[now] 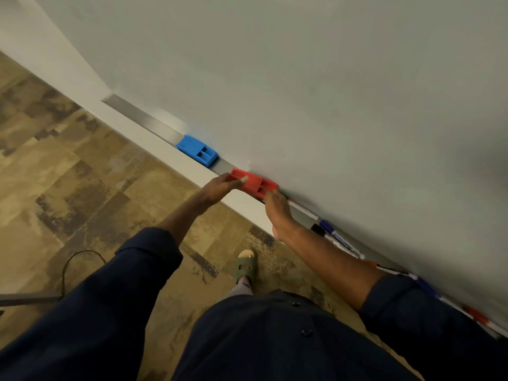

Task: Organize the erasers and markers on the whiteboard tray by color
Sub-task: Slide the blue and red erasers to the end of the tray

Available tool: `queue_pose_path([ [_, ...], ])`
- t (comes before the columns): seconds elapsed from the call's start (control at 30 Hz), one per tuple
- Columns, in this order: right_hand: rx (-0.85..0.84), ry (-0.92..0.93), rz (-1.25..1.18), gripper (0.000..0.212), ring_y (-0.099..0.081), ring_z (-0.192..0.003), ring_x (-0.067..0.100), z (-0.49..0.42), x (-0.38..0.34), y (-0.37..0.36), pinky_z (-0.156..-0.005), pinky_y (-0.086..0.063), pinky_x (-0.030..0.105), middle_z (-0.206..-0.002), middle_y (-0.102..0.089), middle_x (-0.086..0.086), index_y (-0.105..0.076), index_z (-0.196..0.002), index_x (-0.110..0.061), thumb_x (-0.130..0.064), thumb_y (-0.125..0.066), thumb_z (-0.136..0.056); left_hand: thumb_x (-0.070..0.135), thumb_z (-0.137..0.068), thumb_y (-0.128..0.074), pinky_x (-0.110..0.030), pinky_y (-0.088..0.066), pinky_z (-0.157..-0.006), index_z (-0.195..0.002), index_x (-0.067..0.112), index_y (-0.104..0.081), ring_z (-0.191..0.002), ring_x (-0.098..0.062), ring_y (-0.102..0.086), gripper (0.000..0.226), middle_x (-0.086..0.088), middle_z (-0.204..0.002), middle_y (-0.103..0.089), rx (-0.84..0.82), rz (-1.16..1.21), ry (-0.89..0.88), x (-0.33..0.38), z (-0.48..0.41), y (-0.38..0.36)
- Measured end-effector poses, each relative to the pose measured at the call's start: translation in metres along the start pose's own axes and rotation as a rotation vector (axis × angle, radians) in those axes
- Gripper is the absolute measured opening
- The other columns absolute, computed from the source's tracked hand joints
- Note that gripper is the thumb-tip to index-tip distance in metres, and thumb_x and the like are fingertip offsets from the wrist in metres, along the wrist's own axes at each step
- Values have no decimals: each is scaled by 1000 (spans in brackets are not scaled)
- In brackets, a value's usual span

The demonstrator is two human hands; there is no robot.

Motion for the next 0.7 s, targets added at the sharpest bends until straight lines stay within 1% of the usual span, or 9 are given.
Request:
queue_pose_path([
  [0.13,34,-35,-30,40,-52,-101,21,-21,-17,-37,-85,-39,34,-123,-61,9,-58,-129,-14,-19,-36,-97,64,-92,-62,-44,-40,-113,-151,24,-47,-134,-24,-53,72,-4,-148,-57,-29,-76,-9,-4,-24,34],
  [0.27,69,-77,-54,39,-55,-101,20,-35,-24,-68,-85,-40,35,-127,-63,9,-57,-132,-16,-23,-39,-98,61,-95,-58,-40,-40,-111,-152,20,-42,-140,-29,-50,72,-9,-152,-53,-19,-279,-116,-6,-37,55],
  [0.3,78,-83,-59,38,-56,-97,18,-39,-25,-74,-84,-39,34,-126,-64,9,-58,-130,-16,-24,-40,-98,62,-97,-54,-45,-39,-117,-155,17,-37,-145,-31,-45,75,-12,-156,-48,-12,-357,-140,-9,-40,57],
  [0.37,104,-86,-67,35,-56,-93,16,-44,-27,-84,-82,-39,34,-123,-65,8,-59,-127,-16,-25,-42,-98,65,-100,-42,-51,-24,-127,-163,10,-22,-157,-33,-24,85,-17,-168,-28,17,-559,-145,-18,-45,62],
  [0.43,139,-72,-55,34,-56,-95,18,-49,-30,-92,-82,-40,34,-123,-65,9,-60,-126,-15,-23,-43,-97,67,-102,-32,-48,-9,-131,-165,7,-10,-161,-30,-5,90,-15,-173,-8,39,-740,-169,-26,-49,67],
  [0.47,149,-66,-44,35,-57,-98,21,-51,-32,-95,-82,-41,34,-124,-65,9,-59,-127,-15,-23,-43,-97,69,-101,-27,-46,-6,-132,-164,6,-9,-162,-28,-1,92,-14,-173,-4,42,-799,-195,-28,-51,68],
  [0.57,169,-78,-38,38,-59,-110,27,-57,-38,-103,-85,-43,36,-126,-63,11,-58,-129,-14,-23,-42,-96,77,-94,-13,-46,-5,-132,-164,3,-9,-162,-27,1,102,-14,-173,-2,69,-850,-204,-31,-55,71],
  [0.63,173,-78,-49,37,-59,-108,27,-60,-39,-108,-83,-43,35,-125,-63,12,-58,-128,-14,-23,-41,-97,78,-91,-7,-46,-4,-132,-164,2,-9,-162,-28,1,105,-15,-173,-3,100,-844,-176,-33,-59,75],
  [0.7,173,-70,-47,36,-59,-106,26,-61,-41,-113,-80,-43,34,-125,-63,12,-57,-129,-14,-23,-41,-98,78,-92,-8,-47,-4,-132,-164,3,-9,-162,-28,0,103,-15,-173,-2,113,-834,-150,-36,-64,80],
])
Point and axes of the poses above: each hand's wrist, its own z-axis away from the middle knuckle, its own y-axis out of the back of the hand, x = y × z, the point moved 3 cm from there along -z, towards the middle knuckle
